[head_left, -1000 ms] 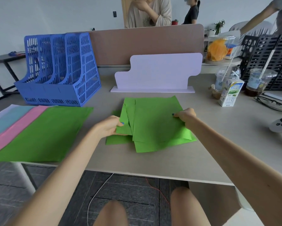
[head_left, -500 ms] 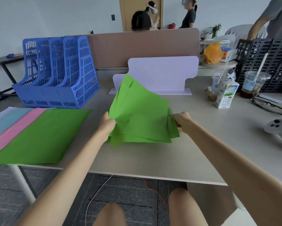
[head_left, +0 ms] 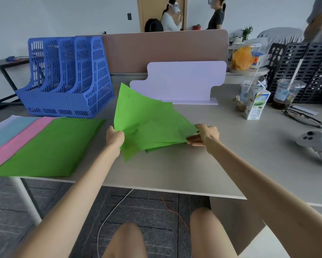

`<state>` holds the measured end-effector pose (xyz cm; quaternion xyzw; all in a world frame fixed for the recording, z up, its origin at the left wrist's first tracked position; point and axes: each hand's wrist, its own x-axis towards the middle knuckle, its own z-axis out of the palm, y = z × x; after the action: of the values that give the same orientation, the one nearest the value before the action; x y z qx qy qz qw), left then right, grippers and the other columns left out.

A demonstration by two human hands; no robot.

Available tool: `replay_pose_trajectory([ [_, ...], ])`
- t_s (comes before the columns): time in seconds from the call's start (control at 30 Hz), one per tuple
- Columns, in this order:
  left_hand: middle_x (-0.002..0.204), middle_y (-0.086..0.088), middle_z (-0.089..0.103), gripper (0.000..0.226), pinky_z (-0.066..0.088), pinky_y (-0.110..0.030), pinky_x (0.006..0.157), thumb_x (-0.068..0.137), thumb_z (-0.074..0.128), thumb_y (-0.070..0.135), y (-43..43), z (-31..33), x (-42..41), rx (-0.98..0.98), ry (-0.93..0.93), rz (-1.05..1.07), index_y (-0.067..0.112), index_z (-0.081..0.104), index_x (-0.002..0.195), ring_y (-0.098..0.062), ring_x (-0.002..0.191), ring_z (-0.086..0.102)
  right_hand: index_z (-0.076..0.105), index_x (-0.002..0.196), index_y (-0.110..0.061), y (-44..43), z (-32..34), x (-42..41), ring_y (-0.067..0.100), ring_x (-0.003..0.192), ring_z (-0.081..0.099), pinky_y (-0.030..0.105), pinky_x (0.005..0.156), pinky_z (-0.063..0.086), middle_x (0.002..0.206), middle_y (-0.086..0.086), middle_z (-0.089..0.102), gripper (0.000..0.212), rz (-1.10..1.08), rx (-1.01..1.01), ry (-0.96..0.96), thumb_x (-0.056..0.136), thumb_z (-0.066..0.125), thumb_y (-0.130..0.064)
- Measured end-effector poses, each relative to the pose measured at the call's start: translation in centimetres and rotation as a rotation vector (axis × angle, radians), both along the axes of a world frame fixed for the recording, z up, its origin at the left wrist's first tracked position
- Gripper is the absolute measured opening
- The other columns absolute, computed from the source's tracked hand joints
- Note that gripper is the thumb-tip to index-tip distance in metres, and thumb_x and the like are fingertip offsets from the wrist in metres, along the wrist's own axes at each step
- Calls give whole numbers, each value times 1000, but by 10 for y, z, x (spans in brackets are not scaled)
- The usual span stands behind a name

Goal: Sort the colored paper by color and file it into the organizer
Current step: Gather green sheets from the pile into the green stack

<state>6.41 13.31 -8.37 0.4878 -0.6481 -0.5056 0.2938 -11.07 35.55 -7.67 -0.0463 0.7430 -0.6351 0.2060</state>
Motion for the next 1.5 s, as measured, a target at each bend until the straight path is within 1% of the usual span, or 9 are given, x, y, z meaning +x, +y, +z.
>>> replay_pose_trajectory([
  [0.23,134,-15,48,38,34,-32,93,91,38,-8,5,-6,0,-17,-11,4,-1,43,128,-25,110,47,66,78,0,1,1,-2,26,53,69,38,69,60,56,11,68,22,-18,346,272,80,50,-16],
  [0.5,120,-18,57,28,41,-33,83,87,44,-5,7,-10,-21,23,53,-50,2,49,114,-25,96,53,67,90,-7,-25,0,1,33,85,61,29,67,42,92,11,68,19,33,650,607,80,59,-21],
  [0.63,117,-13,61,30,46,-33,80,82,54,4,11,-10,-25,-137,-78,-11,6,50,112,-28,98,59,59,111,-8,-38,-6,-12,30,115,48,35,90,41,120,11,55,48,95,738,722,83,65,-47],
  [0.73,133,-11,49,63,43,-40,90,78,63,13,19,-11,-26,-367,-347,9,10,32,133,-32,118,51,48,124,-6,-48,-5,-16,30,122,43,37,100,35,127,13,51,69,87,798,816,79,65,-56],
  [0.83,150,-12,25,83,27,-42,109,75,63,13,20,-20,-30,-612,-432,-74,17,19,146,-31,137,25,39,130,-3,-55,-1,-16,32,126,41,37,102,34,132,15,47,88,139,830,727,72,69,-62],
  [1.0,159,-1,17,50,10,-43,118,99,34,27,14,-35,-35,-791,-592,-430,28,27,149,-20,146,14,38,134,-1,-64,5,-27,33,126,41,37,102,37,133,17,47,96,191,901,625,67,78,-55],
  [1.13,159,2,13,53,8,-45,117,99,23,52,11,-42,-38,-828,-708,-459,32,24,147,-19,146,10,53,122,-7,-72,11,-32,29,114,55,34,87,47,118,9,58,66,255,804,494,69,82,-35],
  [1.33,160,1,11,51,5,-46,117,99,24,49,12,-43,-37,-843,-720,-475,33,23,147,-19,147,7,64,105,-2,-87,17,-41,28,88,67,38,81,57,99,14,68,39,200,210,113,71,74,-18],
  [1.5,160,2,10,48,3,-45,117,100,27,42,12,-41,-36,-802,-687,-484,32,25,146,-19,147,5,57,97,-6,-85,19,-50,26,84,58,33,74,51,98,13,60,25,162,275,163,75,68,-10],
])
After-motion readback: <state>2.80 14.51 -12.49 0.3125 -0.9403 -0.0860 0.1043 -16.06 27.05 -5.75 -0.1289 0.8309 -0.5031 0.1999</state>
